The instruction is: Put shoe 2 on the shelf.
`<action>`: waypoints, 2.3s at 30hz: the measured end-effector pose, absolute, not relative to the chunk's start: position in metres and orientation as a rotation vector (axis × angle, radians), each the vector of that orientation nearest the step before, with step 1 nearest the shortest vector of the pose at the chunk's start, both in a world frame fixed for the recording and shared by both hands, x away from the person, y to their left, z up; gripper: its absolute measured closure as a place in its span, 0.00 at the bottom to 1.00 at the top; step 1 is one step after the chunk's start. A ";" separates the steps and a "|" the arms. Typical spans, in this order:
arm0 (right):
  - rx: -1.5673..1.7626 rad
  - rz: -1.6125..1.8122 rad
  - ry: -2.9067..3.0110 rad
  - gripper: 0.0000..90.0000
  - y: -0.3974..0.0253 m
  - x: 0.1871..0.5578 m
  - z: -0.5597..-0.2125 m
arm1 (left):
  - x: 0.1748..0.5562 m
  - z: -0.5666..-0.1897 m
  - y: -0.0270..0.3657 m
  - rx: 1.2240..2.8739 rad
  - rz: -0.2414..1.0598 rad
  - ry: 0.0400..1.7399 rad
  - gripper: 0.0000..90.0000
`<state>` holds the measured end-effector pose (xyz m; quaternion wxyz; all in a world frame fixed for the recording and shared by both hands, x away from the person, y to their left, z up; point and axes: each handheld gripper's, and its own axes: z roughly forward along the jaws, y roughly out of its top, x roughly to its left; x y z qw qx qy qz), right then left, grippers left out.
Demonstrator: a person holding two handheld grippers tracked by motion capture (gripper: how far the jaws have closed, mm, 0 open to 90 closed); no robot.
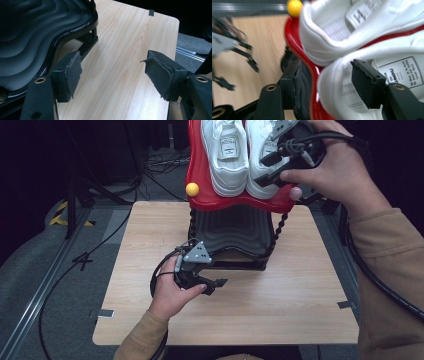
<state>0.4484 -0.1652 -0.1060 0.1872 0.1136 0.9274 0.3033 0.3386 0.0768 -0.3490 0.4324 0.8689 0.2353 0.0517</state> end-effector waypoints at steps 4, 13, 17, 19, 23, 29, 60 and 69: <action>0.276 1.068 2.589 0.46 -0.180 0.430 -0.092 | 0.340 -0.349 0.077 2.163 0.130 0.589 0.33; 0.212 1.265 2.603 0.46 -0.202 0.404 -0.097 | 0.339 -0.348 0.074 2.166 0.132 0.587 0.33; 0.205 1.298 2.604 0.45 -0.207 0.400 -0.099 | 0.340 -0.348 0.073 2.167 0.131 0.577 0.33; 0.199 1.327 2.603 0.45 -0.210 0.397 -0.104 | 0.341 -0.348 0.074 2.168 0.133 0.579 0.33; 0.185 1.343 2.624 0.44 -0.214 0.390 -0.127 | 0.341 -0.347 0.075 2.154 0.137 0.581 0.33; 0.183 1.375 2.633 0.43 -0.218 0.382 -0.162 | 0.339 -0.346 0.075 2.141 0.150 0.584 0.33; 0.531 1.361 2.799 0.42 -0.212 0.366 -0.446 | 0.348 -0.374 0.077 2.125 0.154 0.712 0.33; 0.590 1.313 2.807 0.41 -0.213 0.370 -0.471 | 0.352 -0.391 0.080 2.102 0.121 0.730 0.32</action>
